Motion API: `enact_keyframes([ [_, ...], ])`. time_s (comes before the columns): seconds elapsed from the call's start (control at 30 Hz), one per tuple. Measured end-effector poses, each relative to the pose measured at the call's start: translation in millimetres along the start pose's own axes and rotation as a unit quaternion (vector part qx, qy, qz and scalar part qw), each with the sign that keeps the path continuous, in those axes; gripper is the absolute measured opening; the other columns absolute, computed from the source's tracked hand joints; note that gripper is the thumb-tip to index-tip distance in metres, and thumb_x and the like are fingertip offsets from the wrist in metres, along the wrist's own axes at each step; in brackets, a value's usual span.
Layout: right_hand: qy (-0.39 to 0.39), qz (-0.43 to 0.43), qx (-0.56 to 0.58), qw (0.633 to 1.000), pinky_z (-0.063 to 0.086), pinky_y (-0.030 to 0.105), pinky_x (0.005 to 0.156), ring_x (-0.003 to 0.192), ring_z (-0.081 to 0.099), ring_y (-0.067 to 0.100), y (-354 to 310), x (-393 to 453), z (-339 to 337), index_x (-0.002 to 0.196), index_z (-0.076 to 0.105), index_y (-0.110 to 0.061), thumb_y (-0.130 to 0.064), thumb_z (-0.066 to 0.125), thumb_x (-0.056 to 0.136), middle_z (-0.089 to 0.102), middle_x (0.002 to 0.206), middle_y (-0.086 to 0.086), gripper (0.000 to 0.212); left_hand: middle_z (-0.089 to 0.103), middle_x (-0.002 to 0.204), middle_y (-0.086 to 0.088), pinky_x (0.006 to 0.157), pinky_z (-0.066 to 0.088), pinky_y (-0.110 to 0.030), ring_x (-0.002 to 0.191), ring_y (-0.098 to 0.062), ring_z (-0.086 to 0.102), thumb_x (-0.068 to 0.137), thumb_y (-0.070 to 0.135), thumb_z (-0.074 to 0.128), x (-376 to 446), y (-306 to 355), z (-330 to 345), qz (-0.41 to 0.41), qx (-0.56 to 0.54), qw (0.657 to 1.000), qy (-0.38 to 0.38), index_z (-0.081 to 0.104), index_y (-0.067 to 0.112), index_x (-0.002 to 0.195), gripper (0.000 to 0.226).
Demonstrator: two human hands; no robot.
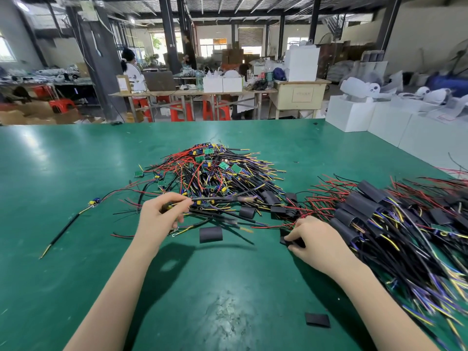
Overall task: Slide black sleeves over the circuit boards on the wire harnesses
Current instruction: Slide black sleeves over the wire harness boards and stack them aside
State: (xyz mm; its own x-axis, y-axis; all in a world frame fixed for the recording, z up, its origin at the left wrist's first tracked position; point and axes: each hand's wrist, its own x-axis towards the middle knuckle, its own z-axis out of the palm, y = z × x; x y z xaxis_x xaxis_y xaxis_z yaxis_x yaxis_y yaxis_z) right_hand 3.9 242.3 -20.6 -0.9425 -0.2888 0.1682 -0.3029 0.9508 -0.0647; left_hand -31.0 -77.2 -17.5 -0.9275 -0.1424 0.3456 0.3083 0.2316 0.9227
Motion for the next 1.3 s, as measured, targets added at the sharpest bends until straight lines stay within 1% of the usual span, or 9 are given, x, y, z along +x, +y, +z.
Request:
enact_keyframes([
  [0.17,-0.013,-0.016,0.042,0.999,0.045,0.03,0.084,0.102,0.057,0.018,2,-1,-1,0.108,0.071,-0.029,-0.019,0.056,0.088,0.061,0.108,-0.006,0.027,0.065,0.062,-0.003,0.044,0.037,-0.017,0.05,-0.01,0.047,0.087,0.01,0.07,1,2,-2,-0.005,-0.04,0.999,0.006,0.074,0.019,0.072,0.017],
  [0.33,-0.023,-0.036,0.11,0.993,0.047,0.026,0.079,0.086,0.06,0.012,0,2,0,0.102,0.073,-0.024,-0.015,0.064,0.082,0.061,0.095,-0.004,0.024,0.058,0.058,-0.001,0.044,0.031,-0.016,0.047,-0.01,0.037,0.09,0.016,0.067,-2,-1,1,-0.036,-0.008,0.998,-0.051,0.076,0.02,0.073,0.02],
  [0.43,-0.019,-0.018,0.12,0.992,0.046,0.026,0.081,0.081,0.06,0.009,0,4,2,0.099,0.073,-0.016,-0.022,0.068,0.081,0.06,0.1,0.0,0.02,0.056,0.056,0.003,0.044,0.032,-0.016,0.048,-0.01,0.038,0.092,0.013,0.064,-2,-2,3,-0.055,0.011,0.994,-0.093,0.076,0.017,0.075,0.022],
  [0.57,-0.024,0.007,0.103,0.994,0.042,0.025,0.088,0.1,0.056,0.015,2,3,3,0.11,0.07,-0.027,-0.034,0.069,0.083,0.058,0.109,-0.004,0.029,0.059,0.058,0.003,0.046,0.037,-0.015,0.05,-0.01,0.044,0.091,0.009,0.065,-3,-5,7,-0.06,0.035,0.992,-0.109,0.075,0.013,0.077,0.018],
  [0.73,0.0,0.021,0.092,0.996,0.041,0.025,0.083,0.101,0.055,0.015,3,3,2,0.104,0.071,-0.03,-0.031,0.065,0.084,0.057,0.109,-0.005,0.021,0.061,0.057,0.004,0.047,0.038,-0.013,0.049,-0.007,0.048,0.091,0.009,0.066,-3,-9,8,-0.039,0.075,0.992,-0.094,0.073,0.015,0.075,0.018],
  [0.9,0.005,0.022,0.057,0.998,0.044,0.029,0.085,0.106,0.049,0.018,-2,4,9,0.109,0.066,-0.024,-0.039,0.057,0.089,0.057,0.104,-0.003,0.027,0.062,0.058,0.003,0.047,0.039,-0.016,0.048,-0.007,0.049,0.091,0.013,0.066,-2,-10,4,-0.047,0.058,0.997,-0.024,0.075,0.018,0.075,0.019],
  [1.1,0.119,0.037,0.104,0.987,0.042,0.032,0.085,0.106,0.051,0.023,-18,30,-2,0.108,0.067,-0.018,-0.026,0.055,0.093,0.06,0.103,0.003,0.021,0.063,0.06,0.003,0.052,0.04,-0.024,0.047,-0.008,0.048,0.089,0.016,0.068,-1,-10,0,-0.067,0.052,0.996,0.031,0.075,0.022,0.072,0.019],
  [1.2,0.067,0.065,0.023,0.995,0.045,0.034,0.087,0.108,0.054,0.029,-19,56,-6,0.113,0.064,-0.013,-0.02,0.049,0.095,0.06,0.11,0.009,0.024,0.062,0.056,0.006,0.053,0.042,-0.021,0.047,-0.007,0.049,0.088,0.018,0.069,-3,-9,3,-0.06,0.08,0.995,0.02,0.074,0.023,0.071,0.018],
  [1.3,-0.008,0.101,-0.031,0.994,0.046,0.032,0.083,0.103,0.061,0.031,-19,71,-6,0.109,0.066,-0.01,-0.014,0.054,0.091,0.063,0.109,0.012,0.022,0.061,0.055,0.007,0.058,0.044,-0.025,0.044,-0.005,0.048,0.088,0.018,0.07,-5,-7,6,-0.055,0.098,0.994,0.017,0.073,0.019,0.073,0.015],
])
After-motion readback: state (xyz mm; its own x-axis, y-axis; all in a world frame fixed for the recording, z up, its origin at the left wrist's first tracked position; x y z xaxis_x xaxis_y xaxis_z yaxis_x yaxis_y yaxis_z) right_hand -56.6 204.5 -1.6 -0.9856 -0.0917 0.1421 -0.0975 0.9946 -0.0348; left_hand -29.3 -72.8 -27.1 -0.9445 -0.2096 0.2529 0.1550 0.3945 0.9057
